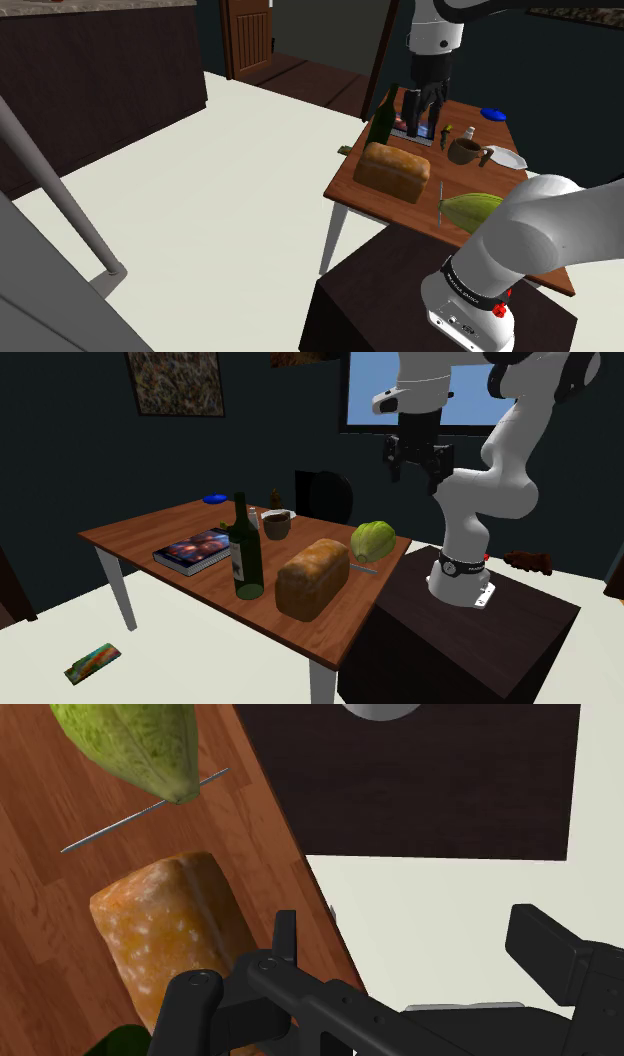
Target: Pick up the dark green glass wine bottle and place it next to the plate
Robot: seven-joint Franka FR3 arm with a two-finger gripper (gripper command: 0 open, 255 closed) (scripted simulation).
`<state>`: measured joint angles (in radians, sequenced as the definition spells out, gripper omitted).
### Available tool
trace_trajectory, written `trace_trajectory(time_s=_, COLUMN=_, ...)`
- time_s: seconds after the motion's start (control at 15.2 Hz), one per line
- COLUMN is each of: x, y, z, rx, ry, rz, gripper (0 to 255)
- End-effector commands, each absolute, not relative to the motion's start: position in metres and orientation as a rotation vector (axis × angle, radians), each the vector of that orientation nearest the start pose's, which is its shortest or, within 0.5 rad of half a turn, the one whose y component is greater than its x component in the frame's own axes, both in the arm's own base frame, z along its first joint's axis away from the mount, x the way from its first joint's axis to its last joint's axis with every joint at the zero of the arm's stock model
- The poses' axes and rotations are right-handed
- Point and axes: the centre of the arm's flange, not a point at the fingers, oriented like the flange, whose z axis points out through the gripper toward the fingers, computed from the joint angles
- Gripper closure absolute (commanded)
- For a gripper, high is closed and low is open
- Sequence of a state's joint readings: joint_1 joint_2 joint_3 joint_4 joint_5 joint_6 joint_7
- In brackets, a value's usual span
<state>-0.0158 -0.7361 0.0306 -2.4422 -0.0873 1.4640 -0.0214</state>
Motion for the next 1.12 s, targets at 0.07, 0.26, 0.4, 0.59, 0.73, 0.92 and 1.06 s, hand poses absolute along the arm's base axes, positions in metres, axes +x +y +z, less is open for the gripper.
trace_trajectory(time_s=0.07, x=0.310, y=-0.014, z=0.527, rx=-3.222, ry=-0.040, rz=0.394, gripper=0)
trace_trajectory(time_s=0.26, x=0.337, y=-0.043, z=0.525, rx=-3.217, ry=-0.028, rz=0.392, gripper=0)
trace_trajectory(time_s=0.4, x=0.356, y=-0.062, z=0.523, rx=-3.214, ry=-0.021, rz=0.391, gripper=0)
trace_trajectory(time_s=0.59, x=0.383, y=-0.092, z=0.520, rx=-3.209, ry=-0.009, rz=0.390, gripper=0)
trace_trajectory(time_s=0.73, x=0.401, y=-0.112, z=0.519, rx=-3.205, ry=-0.001, rz=0.389, gripper=0)
trace_trajectory(time_s=0.92, x=0.428, y=-0.142, z=0.516, rx=-3.201, ry=0.010, rz=0.387, gripper=0)
trace_trajectory(time_s=1.06, x=0.445, y=-0.162, z=0.514, rx=-3.197, ry=0.018, rz=0.386, gripper=0)
